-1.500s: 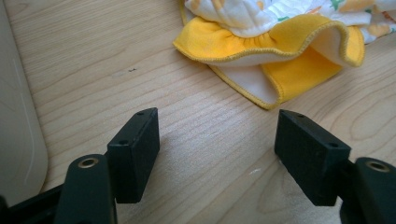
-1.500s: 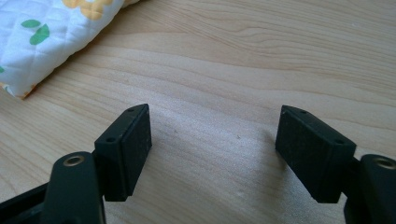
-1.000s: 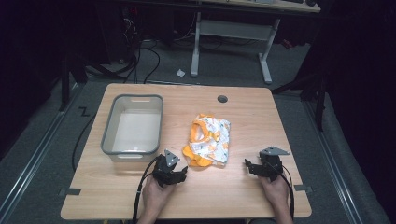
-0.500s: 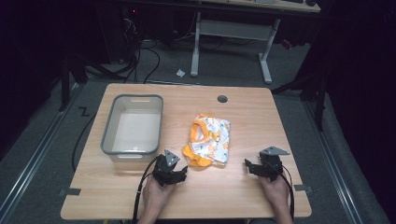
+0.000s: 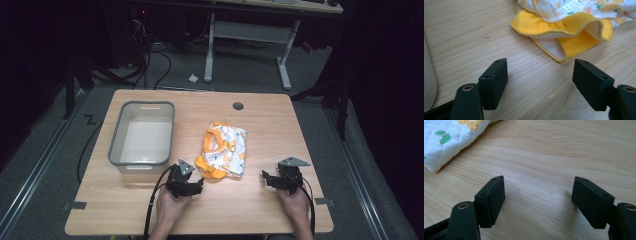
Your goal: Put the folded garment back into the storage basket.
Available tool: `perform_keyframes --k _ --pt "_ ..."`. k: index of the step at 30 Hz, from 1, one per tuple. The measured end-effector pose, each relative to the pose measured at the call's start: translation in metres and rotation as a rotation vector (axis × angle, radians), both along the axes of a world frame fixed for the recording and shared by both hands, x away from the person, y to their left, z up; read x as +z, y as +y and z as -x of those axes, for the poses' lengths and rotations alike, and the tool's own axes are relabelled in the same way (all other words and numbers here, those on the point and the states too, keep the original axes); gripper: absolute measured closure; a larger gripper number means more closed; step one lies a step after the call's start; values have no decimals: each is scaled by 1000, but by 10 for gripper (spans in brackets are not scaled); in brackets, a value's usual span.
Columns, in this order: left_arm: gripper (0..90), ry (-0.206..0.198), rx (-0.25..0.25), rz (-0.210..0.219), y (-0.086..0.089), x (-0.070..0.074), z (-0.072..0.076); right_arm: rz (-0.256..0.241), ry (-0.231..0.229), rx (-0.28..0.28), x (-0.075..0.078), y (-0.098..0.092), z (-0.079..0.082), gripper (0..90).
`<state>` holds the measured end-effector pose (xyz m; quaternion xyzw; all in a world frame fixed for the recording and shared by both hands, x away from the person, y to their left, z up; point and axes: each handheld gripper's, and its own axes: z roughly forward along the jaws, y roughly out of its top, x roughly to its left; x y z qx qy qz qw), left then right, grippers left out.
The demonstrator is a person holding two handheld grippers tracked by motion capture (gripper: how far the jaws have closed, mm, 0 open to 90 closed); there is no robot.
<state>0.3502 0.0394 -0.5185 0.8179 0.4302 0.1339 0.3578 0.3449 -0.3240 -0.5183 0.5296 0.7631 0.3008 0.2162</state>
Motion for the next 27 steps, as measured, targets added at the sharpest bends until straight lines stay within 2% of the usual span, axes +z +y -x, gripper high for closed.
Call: perform_keyframes --k 4,15,22,27 --pt "294 -9 -14 5 -2 5 0 0 0 0 0 0 0 270" --pt "301 -28 -25 53 -4 20 -3 0 1 -1 0 0 0 270" --pt "306 -41 -32 67 -6 27 -5 0 0 -1 0 0 0 270" --pt "303 -38 -39 62 -7 30 -8 -1 1 -1 0 0 0 270"
